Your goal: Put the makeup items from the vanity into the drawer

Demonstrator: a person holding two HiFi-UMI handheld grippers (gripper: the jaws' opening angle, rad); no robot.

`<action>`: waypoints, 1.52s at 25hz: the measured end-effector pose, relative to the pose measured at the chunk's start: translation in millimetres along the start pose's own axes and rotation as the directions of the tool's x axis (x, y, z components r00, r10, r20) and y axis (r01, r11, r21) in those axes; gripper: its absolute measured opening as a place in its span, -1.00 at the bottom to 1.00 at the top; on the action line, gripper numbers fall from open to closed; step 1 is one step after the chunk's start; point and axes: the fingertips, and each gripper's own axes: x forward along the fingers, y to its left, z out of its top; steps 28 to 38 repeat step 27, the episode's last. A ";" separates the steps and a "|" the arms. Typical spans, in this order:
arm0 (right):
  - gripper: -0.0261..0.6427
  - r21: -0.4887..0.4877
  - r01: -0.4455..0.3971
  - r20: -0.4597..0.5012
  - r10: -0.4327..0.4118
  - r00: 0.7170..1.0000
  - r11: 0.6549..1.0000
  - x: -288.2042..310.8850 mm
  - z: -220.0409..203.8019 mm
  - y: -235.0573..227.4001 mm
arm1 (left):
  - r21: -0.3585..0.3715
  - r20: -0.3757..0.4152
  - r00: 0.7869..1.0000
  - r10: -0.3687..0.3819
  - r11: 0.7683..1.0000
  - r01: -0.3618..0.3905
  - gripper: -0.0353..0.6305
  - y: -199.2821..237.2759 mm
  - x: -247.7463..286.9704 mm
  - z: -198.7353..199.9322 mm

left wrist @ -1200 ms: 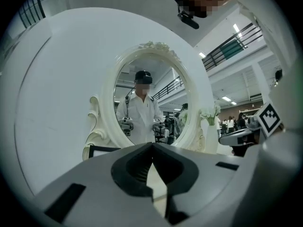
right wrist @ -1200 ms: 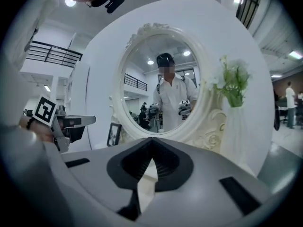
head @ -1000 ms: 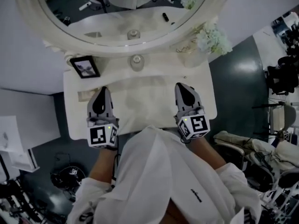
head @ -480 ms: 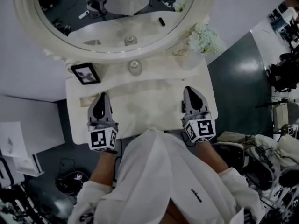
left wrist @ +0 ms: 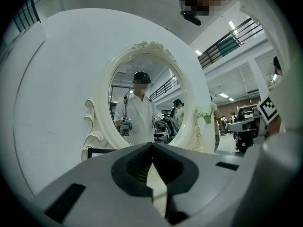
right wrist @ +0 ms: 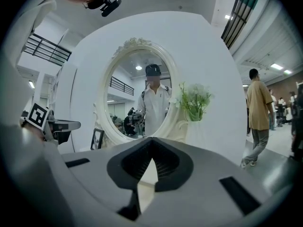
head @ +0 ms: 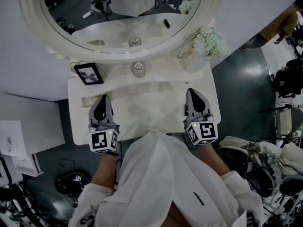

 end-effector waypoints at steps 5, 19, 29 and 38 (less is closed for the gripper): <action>-0.87 0.006 -0.003 -0.007 0.003 1.000 1.000 0.1 -1.5 0.3 | 0.000 0.004 1.000 -0.004 1.000 0.004 -0.81 -1.1 0.7 2.0; -0.87 0.002 -0.025 -0.020 0.025 0.999 1.000 0.0 -5.9 6.8 | -0.010 -0.001 1.000 -0.003 1.000 0.003 -0.81 -3.8 -1.5 -2.2; -0.87 0.002 -0.027 -0.021 0.027 0.999 1.000 0.2 -7.7 3.8 | -0.013 -0.001 1.000 -0.004 1.000 0.004 -0.81 -8.2 -0.2 -4.0; -0.87 0.002 -0.027 -0.021 0.027 0.999 1.000 0.2 -7.7 3.8 | -0.013 -0.001 1.000 -0.004 1.000 0.004 -0.81 -8.2 -0.2 -4.0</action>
